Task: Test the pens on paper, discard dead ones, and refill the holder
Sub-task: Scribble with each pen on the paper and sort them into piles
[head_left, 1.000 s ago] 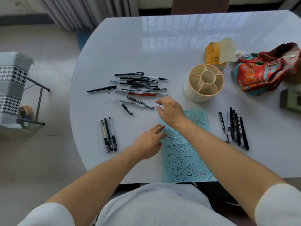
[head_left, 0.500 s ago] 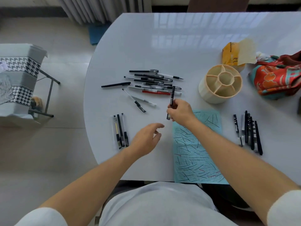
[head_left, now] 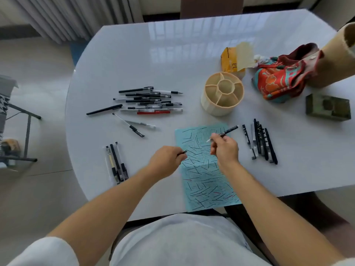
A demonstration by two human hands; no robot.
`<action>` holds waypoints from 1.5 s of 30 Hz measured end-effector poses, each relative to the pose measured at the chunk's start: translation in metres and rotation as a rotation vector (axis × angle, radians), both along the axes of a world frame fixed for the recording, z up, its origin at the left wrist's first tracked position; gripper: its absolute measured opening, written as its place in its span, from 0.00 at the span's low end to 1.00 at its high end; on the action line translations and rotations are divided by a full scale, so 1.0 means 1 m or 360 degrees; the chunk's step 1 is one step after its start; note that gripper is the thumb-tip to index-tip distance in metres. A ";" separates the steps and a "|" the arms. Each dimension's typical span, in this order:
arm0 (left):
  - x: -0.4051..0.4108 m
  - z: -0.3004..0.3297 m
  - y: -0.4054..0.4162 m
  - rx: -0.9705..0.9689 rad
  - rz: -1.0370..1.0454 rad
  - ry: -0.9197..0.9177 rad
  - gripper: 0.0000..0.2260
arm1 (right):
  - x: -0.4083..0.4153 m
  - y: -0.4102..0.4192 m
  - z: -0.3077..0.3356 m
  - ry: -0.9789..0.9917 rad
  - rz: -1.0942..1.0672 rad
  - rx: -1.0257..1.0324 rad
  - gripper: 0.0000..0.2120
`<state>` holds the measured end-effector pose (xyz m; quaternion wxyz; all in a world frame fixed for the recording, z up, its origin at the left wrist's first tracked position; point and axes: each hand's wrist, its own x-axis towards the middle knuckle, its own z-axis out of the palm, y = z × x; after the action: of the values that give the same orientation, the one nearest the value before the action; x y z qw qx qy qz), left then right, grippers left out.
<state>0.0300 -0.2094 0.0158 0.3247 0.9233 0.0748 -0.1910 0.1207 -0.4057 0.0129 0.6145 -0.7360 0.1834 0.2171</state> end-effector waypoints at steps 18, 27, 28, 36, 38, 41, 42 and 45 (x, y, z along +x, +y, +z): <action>-0.010 -0.020 -0.010 0.0124 -0.0397 -0.0031 0.15 | 0.057 -0.017 -0.016 -0.0490 0.0513 -0.0631 0.05; -0.009 -0.016 -0.010 0.0087 -0.0386 -0.0021 0.14 | 0.065 -0.032 -0.012 -0.0450 0.0251 -0.0638 0.07; -0.008 -0.015 -0.010 0.0075 -0.0378 -0.0041 0.14 | 0.062 -0.033 -0.009 -0.0433 0.0190 -0.0540 0.06; -0.004 -0.006 -0.016 0.0010 -0.0173 -0.0116 0.13 | 0.002 -0.036 0.009 -0.0123 0.0352 0.0266 0.02; -0.003 -0.004 -0.018 0.0000 -0.0180 -0.0145 0.12 | -0.013 -0.032 0.010 -0.0098 0.0445 0.0331 0.03; -0.003 0.001 -0.021 0.0007 -0.0212 -0.0134 0.12 | -0.025 -0.027 0.010 -0.0117 0.0526 0.0319 0.05; -0.002 0.003 -0.022 0.0013 -0.0223 -0.0127 0.12 | -0.027 -0.026 0.010 -0.0125 0.0539 0.0308 0.05; -0.001 0.010 -0.025 0.0027 -0.0255 -0.0119 0.13 | -0.031 -0.024 0.009 -0.0122 0.0543 0.0277 0.04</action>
<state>0.0294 -0.2341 0.0260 0.3030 0.9356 -0.0098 -0.1810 0.0901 -0.4296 0.0224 0.6365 -0.7083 0.0129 0.3048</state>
